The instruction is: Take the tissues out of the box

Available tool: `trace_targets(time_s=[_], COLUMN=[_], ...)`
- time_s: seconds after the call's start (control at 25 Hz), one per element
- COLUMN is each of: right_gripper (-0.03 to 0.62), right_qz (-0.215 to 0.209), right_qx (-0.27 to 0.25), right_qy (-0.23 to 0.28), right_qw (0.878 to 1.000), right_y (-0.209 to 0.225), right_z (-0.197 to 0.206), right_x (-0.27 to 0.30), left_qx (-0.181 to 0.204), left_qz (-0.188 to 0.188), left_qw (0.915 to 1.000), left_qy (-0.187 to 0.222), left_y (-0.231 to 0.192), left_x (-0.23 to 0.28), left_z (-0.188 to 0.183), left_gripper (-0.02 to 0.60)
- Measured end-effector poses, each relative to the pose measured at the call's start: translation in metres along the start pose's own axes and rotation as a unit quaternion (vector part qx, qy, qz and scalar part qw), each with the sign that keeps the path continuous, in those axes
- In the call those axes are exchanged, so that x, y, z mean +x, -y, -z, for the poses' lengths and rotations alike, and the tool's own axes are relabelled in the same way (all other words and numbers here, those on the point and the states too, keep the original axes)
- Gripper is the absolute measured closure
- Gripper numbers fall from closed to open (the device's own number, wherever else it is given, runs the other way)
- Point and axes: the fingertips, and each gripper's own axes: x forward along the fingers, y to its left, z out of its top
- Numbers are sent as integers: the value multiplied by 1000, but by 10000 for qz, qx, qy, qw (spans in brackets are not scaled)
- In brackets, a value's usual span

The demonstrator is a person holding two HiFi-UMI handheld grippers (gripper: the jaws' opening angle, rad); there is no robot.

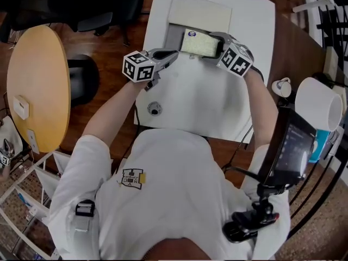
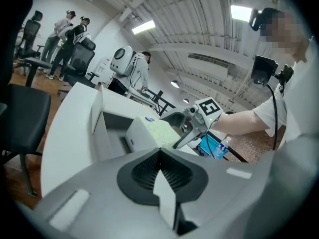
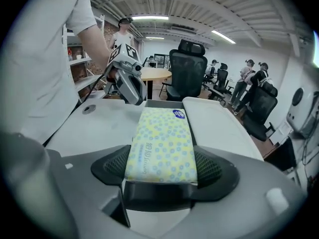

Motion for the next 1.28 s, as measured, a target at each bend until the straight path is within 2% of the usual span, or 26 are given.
trace_targets(time_s=[0.12, 0.32, 0.48, 0.68, 0.92, 1.08, 1.28], right_gripper=[218, 220, 220, 220, 221, 220, 220], right_qz=[157, 506, 650, 458, 177, 39, -102], right_qx=[-42, 115, -15, -150, 6, 83, 105], right_qy=[47, 455, 503, 417, 250, 185, 108], right_qw=[9999, 9976, 9966, 9980, 9995, 9998, 9998], right_y=[6, 4, -28, -110, -187, -216, -230], right_z=[-4, -31, -45, -45, -28, -17, -3], right_x=[-12, -45, -70, -76, -58, -47, -29], left_qx=[34, 131, 187, 227, 158, 195, 232], left_qz=[-16, -1, 79, 253, 334, 408, 487], left_qw=[10000, 9999, 9996, 9994, 9993, 9984, 9971], left_qy=[76, 110, 175, 109, -100, -331, -533], left_y=[2, 14, 30, 60, 83, 97, 106], left_x=[-6, -25, -42, -67, -89, -92, -87], left_z=[-4, -4, 5, 37, 84, 109, 129], left_gripper=[581, 581, 581, 581, 581, 581, 581])
